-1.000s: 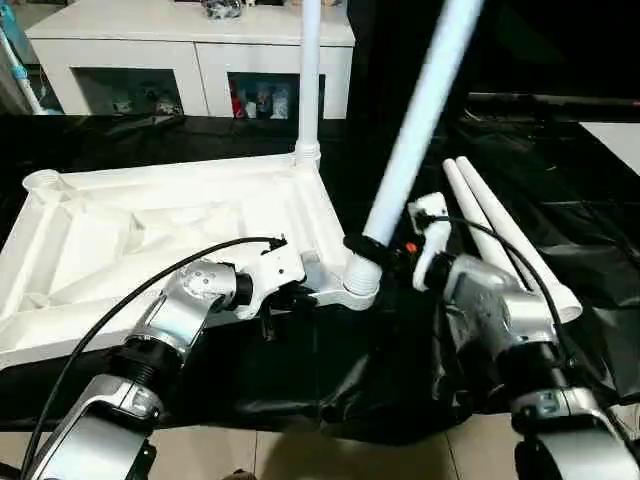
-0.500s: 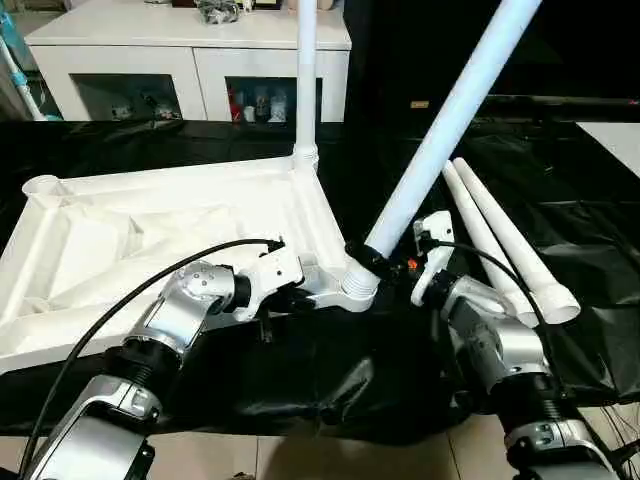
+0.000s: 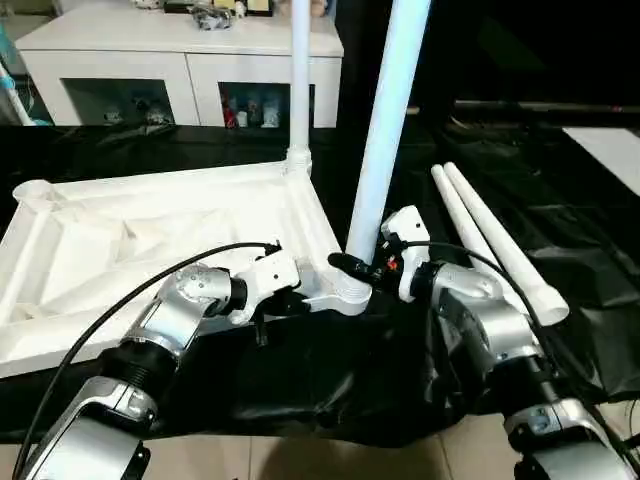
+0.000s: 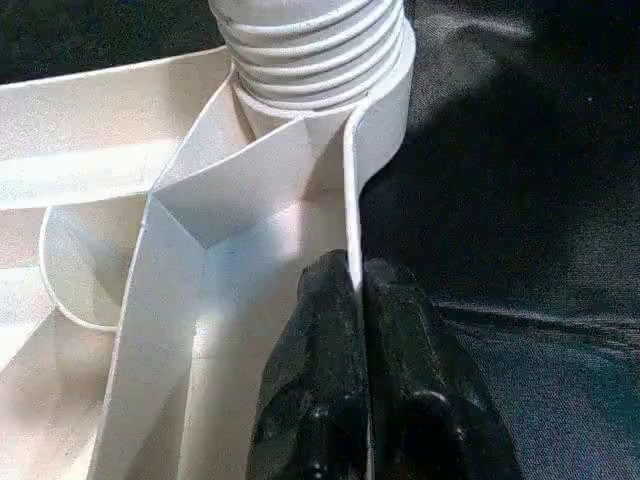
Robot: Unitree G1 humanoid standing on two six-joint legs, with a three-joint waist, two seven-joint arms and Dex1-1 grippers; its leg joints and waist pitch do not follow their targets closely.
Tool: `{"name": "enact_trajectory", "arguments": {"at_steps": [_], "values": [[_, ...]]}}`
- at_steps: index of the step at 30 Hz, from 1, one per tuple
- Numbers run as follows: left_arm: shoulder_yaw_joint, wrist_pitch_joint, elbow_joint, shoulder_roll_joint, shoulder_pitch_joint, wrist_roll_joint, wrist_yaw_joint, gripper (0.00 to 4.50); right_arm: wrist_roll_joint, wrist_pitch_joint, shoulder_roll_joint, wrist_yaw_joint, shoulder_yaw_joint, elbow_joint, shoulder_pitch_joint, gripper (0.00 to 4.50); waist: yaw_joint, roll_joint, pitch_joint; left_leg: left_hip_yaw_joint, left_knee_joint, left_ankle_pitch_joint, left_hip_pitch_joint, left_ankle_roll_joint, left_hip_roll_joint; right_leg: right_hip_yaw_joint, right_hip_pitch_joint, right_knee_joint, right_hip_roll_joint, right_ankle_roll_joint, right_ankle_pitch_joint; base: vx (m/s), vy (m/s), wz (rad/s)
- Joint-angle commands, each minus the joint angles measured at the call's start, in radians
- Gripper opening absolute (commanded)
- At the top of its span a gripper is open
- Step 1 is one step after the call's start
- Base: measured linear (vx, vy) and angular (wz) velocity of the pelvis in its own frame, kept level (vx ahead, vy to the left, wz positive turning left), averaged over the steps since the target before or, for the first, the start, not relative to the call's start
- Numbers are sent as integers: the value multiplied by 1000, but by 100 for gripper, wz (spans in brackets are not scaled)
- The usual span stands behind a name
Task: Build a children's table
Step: Insert table leg to table base, then rotate leg to tighten
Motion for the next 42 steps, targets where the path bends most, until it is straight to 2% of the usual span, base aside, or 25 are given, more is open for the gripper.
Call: {"name": "enact_trajectory", "arguments": {"at_steps": [1,5,7,10,11,12,13,14,17,19,20,23,24,28,29,32,33,35,36,37,38,39,40,41,42], "values": [[-21,-1,-6,-3,16,22,20,0,-51,92,-11,-2,51,119,39,185,-2,8,-27,-24,-86,-446,19,-25,32,38,9,-92,-66,-167,-362,0,0,0],[-23,5,-11,-4,19,19,17,0,-47,90,-21,4,39,141,28,185,-2,8,-24,-29,-88,-483,22,-33,32,38,6,-102,-70,-138,-450,0,0,0],[-25,3,-4,-4,15,20,17,0,-55,78,-25,4,38,147,30,185,-1,15,-25,-30,-89,-496,26,-38,32,39,1,-104,-69,-133,-453,0,0,0],[-28,1,-1,-4,14,22,18,0,-62,70,-27,5,42,145,34,185,-3,13,-24,-30,-89,-516,28,-40,32,39,-1,-106,-66,-134,-455,0,0,0],[-29,0,2,-5,12,22,17,0,-61,70,-24,0,41,144,34,185,-3,21,-23,-31,-90,-528,30,-43,31,39,-3,-107,-67,-133,-463,0,0,0],[-30,-1,3,-5,12,22,16,0,-60,70,-21,-4,39,143,34,185,-5,16,-21,-31,-89,-544,32,-43,31,38,-5,-110,-66,-129,-482,0,0,0],[-31,1,6,-6,10,21,15,0,-60,66,-16,-14,36,143,34,185,-4,26,-20,-33,-89,-556,35,-46,30,38,-6,-112,-67,-126,-497,0,0,0],[-31,1,6,-6,10,21,15,0,-60,66,-16,-14,36,143,34,185,-6,19,-22,-31,-90,-554,34,-44,29,38,-4,-113,-66,-124,-496,0,0,0],[-26,16,36,-18,-3,21,33,0,-63,46,4,-77,17,152,32,185,-8,23,-20,-34,-91,-562,35,-44,28,37,-6,-115,-65,-119,-513,0,0,0],[-18,48,58,-39,-19,26,74,0,-64,42,31,-167,-14,177,27,185,-11,14,-18,-33,-91,-559,34,-44,26,37,-10,-119,-66,-108,-552,0,0,0],[-15,61,64,-48,-24,28,91,0,-64,40,40,-195,-22,186,25,185,-11,18,-17,-35,-91,-562,37,-46,26,37,-11,-121,-68,-104,-571,0,0,0],[-12,108,77,-81,-36,37,146,0,-65,40,73,-283,-45,223,12,185,-17,11,-14,-48,-94,-592,36,-44,22,31,-13,-130,-69,-72,-649,0,0,0],[-5,147,85,-111,-44,35,187,0,-67,35,98,-347,-58,253,-5,185,-18,14,-14,-51,-95,-596,34,-45,22,31,-11,-129,-70,-71,-650,0,0,0],[12,224,109,-165,-67,31,260,0,-56,43,142,-449,-89,314,-47,185,-29,18,-16,-56,-102,-615,37,-47,20,19,-9,-138,-68,-75,-627,0,0,0],[11,249,128,-183,-81,40,289,0,-60,49,157,-498,-97,343,-69,185,-37,16,-15,-57,-103,-642,41,-44,18,13,-10,-144,-65,-71,-624,0,0,0],[7,306,184,-238,-124,61,372,0,-44,64,210,-642,-142,427,-134,185,-49,20,-11,-60,-102,-692,50,-47,14,1,-18,-154,-62,-58,-653,0,0,0],[13,325,208,-270,-146,59,414,0,-17,67,241,-707,-179,462,-161,185,-53,24,-7,-60,-100,-722,58,-37,11,-15,-18,-168,-61,-42,-669,0,0,0],[17,332,218,-286,-156,58,433,0,-19,60,251,-730,-185,479,-174,185,-59,23,-10,-66,-106,-732,51,-36,13,-31,-3,-169,-63,-32,-653,0,0,0],[18,340,226,-299,-163,58,448,0,-19,55,260,-750,-191,493,-185,185,-57,35,-4,-68,-115,-789,60,-40,18,-42,-5,-174,-57,-30,-631,-30,51,-6],[18,344,230,-307,-167,60,457,0,-21,50,265,-770,-196,503,-192,185,-64,38,-5,-72,-125,-838,61,-47,24,-51,5,-166,-52,-40,-574,0,0,0],[16,348,230,-312,-168,63,465,0,-28,44,266,-779,-195,512,-198,185,-63,40,-4,-72,-140,-870,52,-48,30,-51,17,-154,-53,-51,-530,0,0,0],[17,355,229,-316,-169,63,469,0,-33,43,268,-788,-200,528,-206,185,-61,40,-4,-69,-143,-876,52,-48,32,-49,18,-149,-54,-56,-520,0,0,0],[18,357,228,-317,-169,63,471,0,-35,42,269,-791,-201,534,-209,185,-60,41,-2,-66,-144,-882,55,-49,31,-47,14,-149,-55,-60,-525,0,0,0],[18,360,227,-317,-168,63,471,0,-37,41,268,-791,-202,541,-211,185,-60,35,0,-61,-136,-884,67,-49,25,-49,-1,-162,-58,-56,-573,0,0,0],[18,360,228,-316,-168,65,471,0,-38,37,268,-795,-206,551,-215,185,-63,33,1,-62,-121,-863,76,-45,16,-56,-8,-180,-66,-40,-636,0,0,0]]}}
